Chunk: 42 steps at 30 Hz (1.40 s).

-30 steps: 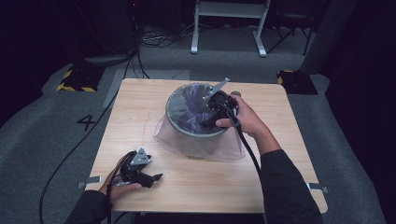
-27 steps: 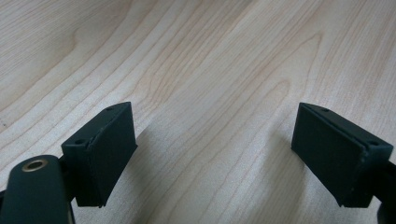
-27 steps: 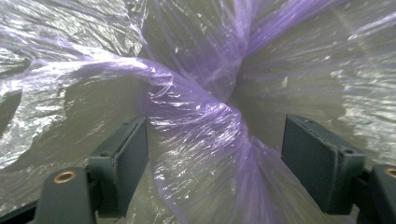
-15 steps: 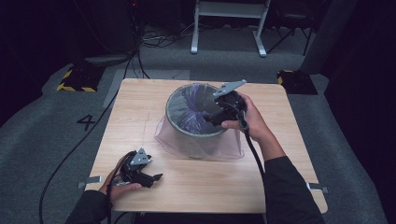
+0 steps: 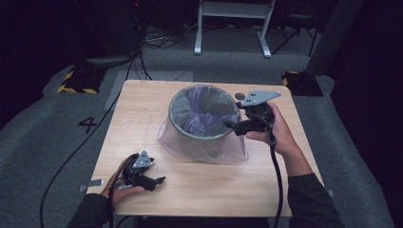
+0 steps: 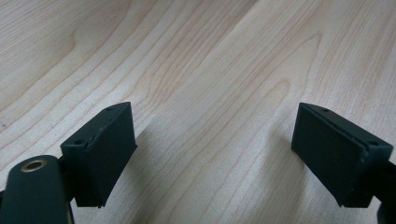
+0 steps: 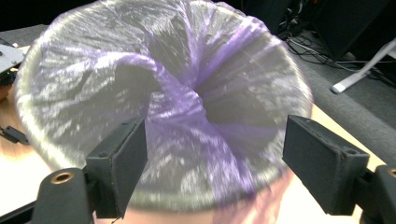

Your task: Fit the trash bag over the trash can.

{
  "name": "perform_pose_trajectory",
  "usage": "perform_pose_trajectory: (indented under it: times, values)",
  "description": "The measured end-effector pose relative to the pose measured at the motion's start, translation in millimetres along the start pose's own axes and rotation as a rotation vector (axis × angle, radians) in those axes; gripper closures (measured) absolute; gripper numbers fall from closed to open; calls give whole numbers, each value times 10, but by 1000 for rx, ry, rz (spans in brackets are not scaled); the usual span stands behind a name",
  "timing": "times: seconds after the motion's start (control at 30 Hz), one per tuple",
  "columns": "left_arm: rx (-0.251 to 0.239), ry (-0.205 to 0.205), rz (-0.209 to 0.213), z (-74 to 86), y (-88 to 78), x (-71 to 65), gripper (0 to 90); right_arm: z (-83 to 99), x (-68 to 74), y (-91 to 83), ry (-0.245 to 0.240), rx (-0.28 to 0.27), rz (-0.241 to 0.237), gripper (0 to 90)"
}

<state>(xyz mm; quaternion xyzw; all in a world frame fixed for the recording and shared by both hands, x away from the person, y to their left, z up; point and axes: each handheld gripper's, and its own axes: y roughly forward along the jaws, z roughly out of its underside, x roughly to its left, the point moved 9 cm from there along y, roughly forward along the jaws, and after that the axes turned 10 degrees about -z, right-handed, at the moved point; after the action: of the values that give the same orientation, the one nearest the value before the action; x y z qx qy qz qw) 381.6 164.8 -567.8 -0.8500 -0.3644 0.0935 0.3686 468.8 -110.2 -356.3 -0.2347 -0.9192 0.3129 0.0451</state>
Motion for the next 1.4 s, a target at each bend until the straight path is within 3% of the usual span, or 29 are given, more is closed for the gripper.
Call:
perform_pose_trajectory:
  times: [0.53, 0.97, 1.2, 1.4]
  values:
    - [0, 1, 0, 0, 0, 1, 132, 457, 99, -226, -16, 18, 34, 207]
    - [0, 0, 0, 0, 0, 0, 132, 1065, 87, -67, 10, 126, 85, 204]
    - [0, 3, 0, 0, 0, 2, 132, 1358, 97, -9, 42, 164, 85, 204]
    - [0, 2, -1, 0, 0, 2, 132, 1599, 119, 21, 39, 185, 79, 205]
